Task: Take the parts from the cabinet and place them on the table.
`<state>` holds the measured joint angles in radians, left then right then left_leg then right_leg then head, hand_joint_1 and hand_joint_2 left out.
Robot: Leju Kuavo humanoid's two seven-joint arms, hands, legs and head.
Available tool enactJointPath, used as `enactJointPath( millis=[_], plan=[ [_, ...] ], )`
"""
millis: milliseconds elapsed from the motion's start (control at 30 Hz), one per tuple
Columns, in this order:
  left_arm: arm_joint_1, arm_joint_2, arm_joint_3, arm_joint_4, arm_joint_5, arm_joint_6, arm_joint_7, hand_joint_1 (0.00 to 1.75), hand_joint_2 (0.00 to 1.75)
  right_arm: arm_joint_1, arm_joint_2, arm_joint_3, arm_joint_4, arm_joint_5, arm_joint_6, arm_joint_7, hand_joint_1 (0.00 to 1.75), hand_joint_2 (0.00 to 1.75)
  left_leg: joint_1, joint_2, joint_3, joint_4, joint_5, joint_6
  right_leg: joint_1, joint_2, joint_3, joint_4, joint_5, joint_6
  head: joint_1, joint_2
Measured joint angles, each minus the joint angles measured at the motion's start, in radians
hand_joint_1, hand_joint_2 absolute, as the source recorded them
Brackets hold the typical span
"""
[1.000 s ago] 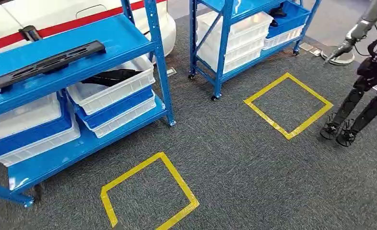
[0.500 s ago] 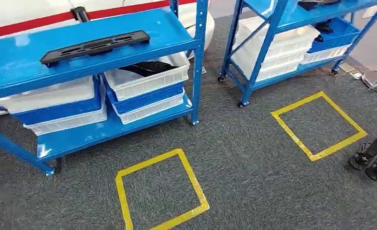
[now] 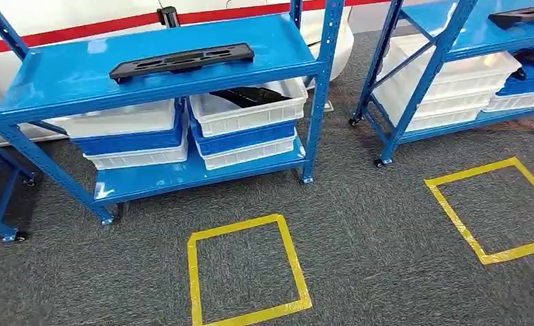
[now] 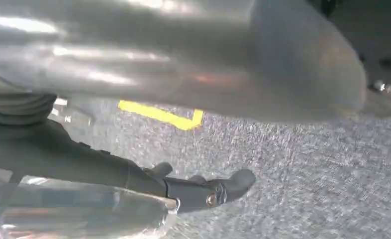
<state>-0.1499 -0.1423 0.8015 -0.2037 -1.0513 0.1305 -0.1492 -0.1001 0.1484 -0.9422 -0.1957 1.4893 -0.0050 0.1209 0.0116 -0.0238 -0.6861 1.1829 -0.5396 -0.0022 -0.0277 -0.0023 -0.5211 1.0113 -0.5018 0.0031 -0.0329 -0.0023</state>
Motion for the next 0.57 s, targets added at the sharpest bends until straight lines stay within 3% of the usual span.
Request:
enactJointPath(
  millis=[33, 67, 100, 133, 167, 200, 233, 267, 333, 400, 433, 467, 500, 567],
  plan=[
    [0.0, 0.0, 0.001, 0.0, 0.0, 0.0, 0.0, 0.0, 0.0, 0.003, -0.001, -0.001, 0.0, 0.0, 0.0, 0.0, 0.0, 0.0, 0.002, 0.01, -0.043, 0.082, -0.034, -0.004, 0.004, -0.017, 0.0, 0.0, -0.002, -0.003, 0.0, 0.0],
    [0.0, 0.0, 0.002, 0.0, 0.0, 0.0, 0.0, 0.0, 0.0, 0.004, -0.002, -0.002, 0.0, 0.0, 0.0, 0.0, 0.0, 0.0, 0.003, 0.015, -0.072, 0.137, -0.048, -0.007, 0.005, -0.032, 0.0, 0.0, -0.004, -0.004, -0.001, 0.0],
    [0.002, 0.0, 0.003, 0.0, 0.0, 0.0, 0.0, 0.0, 0.0, 0.003, -0.002, -0.002, 0.0, 0.001, 0.0, 0.0, 0.0, 0.0, 0.005, 0.018, -0.08, 0.148, -0.04, -0.007, 0.006, -0.045, 0.001, 0.0, -0.005, -0.006, 0.0, 0.0],
    [0.003, 0.0, 0.005, 0.0, 0.002, 0.0, 0.0, 0.0, 0.0, 0.002, -0.002, -0.002, 0.0, 0.001, 0.0, 0.0, 0.0, 0.0, 0.006, 0.02, -0.064, 0.114, -0.011, -0.007, 0.006, -0.057, 0.002, 0.0, -0.007, -0.007, -0.001, 0.0],
    [0.003, 0.001, 0.006, 0.0, 0.003, 0.0, 0.0, 0.0, 0.0, 0.0, -0.002, -0.002, 0.0, 0.002, 0.0, 0.0, 0.0, 0.0, 0.006, 0.027, -0.026, 0.041, 0.031, -0.005, 0.006, -0.068, 0.006, 0.0, -0.011, -0.006, -0.001, 0.0],
    [0.003, 0.002, 0.006, 0.0, 0.003, 0.0, -0.001, 0.0, 0.0, -0.001, -0.001, -0.002, 0.0, 0.003, 0.0, -0.002, 0.0, 0.0, 0.005, 0.045, 0.025, -0.052, 0.072, 0.0, 0.006, -0.079, 0.01, 0.0, -0.015, -0.002, -0.001, 0.0],
    [0.002, 0.002, 0.007, 0.0, 0.004, 0.002, -0.005, 0.0, 0.0, -0.002, 0.0, -0.002, 0.0, 0.003, 0.0, -0.004, 0.0, 0.0, 0.001, 0.1, 0.072, -0.129, 0.095, 0.01, 0.009, -0.086, 0.016, 0.0, -0.019, 0.004, -0.001, 0.0],
    [-0.001, 0.002, 0.007, 0.0, 0.004, 0.003, -0.006, 0.0, 0.0, -0.001, 0.0, -0.002, 0.0, 0.004, 0.0, -0.005, 0.0, 0.0, -0.007, 0.107, 0.081, -0.147, 0.088, 0.01, 0.022, -0.096, 0.013, 0.003, -0.027, 0.011, 0.0, 0.0],
    [-0.001, 0.002, 0.008, 0.0, 0.004, 0.006, -0.013, 0.0, 0.0, -0.003, -0.002, -0.002, 0.0, 0.01, 0.0, -0.006, 0.0, 0.0, -0.009, 0.083, 0.076, -0.148, 0.085, 0.021, 0.022, -0.113, 0.016, -0.003, -0.031, 0.02, 0.004, 0.0],
    [0.002, 0.003, 0.013, 0.0, 0.004, 0.006, -0.014, 0.0, 0.0, -0.011, -0.002, -0.002, 0.0, 0.017, 0.0, -0.006, 0.0, 0.0, -0.015, 0.056, 0.082, -0.16, 0.088, 0.036, 0.028, -0.137, 0.041, -0.014, -0.033, 0.033, 0.002, 0.0],
    [0.003, 0.001, 0.013, 0.0, 0.004, 0.007, -0.014, 0.0, 0.0, -0.011, -0.002, -0.002, 0.0, 0.019, 0.0, -0.006, 0.0, 0.0, -0.001, 0.048, 0.092, -0.172, 0.097, 0.044, 0.021, -0.098, 0.032, -0.002, -0.04, 0.037, 0.005, 0.0],
    [0.003, 0.0, 0.014, 0.0, 0.004, 0.008, -0.015, 0.0, 0.0, -0.011, -0.002, -0.002, 0.0, 0.019, 0.0, -0.007, 0.0, 0.0, -0.002, 0.04, 0.094, -0.176, 0.099, 0.049, 0.019, -0.05, 0.027, 0.025, -0.058, 0.034, 0.007, 0.0],
    [0.001, 0.001, 0.014, 0.0, 0.005, 0.009, -0.016, 0.0, 0.0, -0.008, -0.002, -0.002, 0.0, 0.019, 0.0, -0.007, 0.0, 0.0, -0.001, 0.025, 0.093, -0.176, 0.102, 0.054, 0.016, -0.015, -0.018, 0.115, -0.103, 0.024, 0.009, 0.0],
    [-0.001, 0.001, 0.014, 0.0, 0.006, 0.009, -0.017, 0.0, 0.0, -0.004, -0.003, -0.002, 0.0, 0.021, 0.0, -0.007, 0.0, 0.0, -0.002, -0.005, 0.092, -0.175, 0.102, 0.054, 0.014, -0.007, -0.101, 0.27, -0.158, 0.02, 0.008, 0.0]
  ],
)
